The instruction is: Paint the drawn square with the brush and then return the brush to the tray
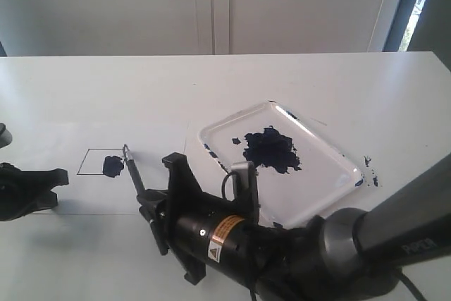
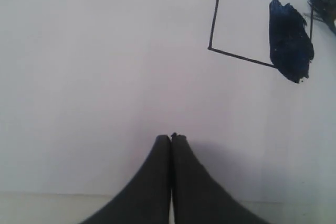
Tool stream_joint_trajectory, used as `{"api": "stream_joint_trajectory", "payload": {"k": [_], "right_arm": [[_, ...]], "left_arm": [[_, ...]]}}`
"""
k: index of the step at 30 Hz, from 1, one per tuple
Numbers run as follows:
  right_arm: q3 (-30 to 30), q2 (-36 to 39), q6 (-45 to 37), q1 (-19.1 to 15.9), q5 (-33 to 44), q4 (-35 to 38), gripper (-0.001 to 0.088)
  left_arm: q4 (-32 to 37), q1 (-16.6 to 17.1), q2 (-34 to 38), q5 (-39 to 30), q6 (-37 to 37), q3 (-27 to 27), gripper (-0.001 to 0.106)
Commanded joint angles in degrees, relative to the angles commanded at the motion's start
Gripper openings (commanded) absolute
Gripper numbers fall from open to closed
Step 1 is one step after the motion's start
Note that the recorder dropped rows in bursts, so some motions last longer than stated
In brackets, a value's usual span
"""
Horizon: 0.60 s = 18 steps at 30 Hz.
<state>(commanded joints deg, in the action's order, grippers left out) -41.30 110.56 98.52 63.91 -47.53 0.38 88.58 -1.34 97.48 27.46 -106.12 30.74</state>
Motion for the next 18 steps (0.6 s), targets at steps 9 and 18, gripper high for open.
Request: {"api": "stream_joint_trajectory", "payload": {"k": [9, 18], "right_arm": [[-2.9, 0.0, 2.9, 0.3, 2.1, -10.7, 0.0000], [-2.9, 0.0, 4.6, 4.0, 2.8, -12.8, 0.0000]], "left_arm": [[0.9, 0.0, 0.0, 0.0, -1.0, 0.0, 0.000], [3.1, 0.0, 0.0, 0.0, -0.5, 0.0, 0.000]]}}
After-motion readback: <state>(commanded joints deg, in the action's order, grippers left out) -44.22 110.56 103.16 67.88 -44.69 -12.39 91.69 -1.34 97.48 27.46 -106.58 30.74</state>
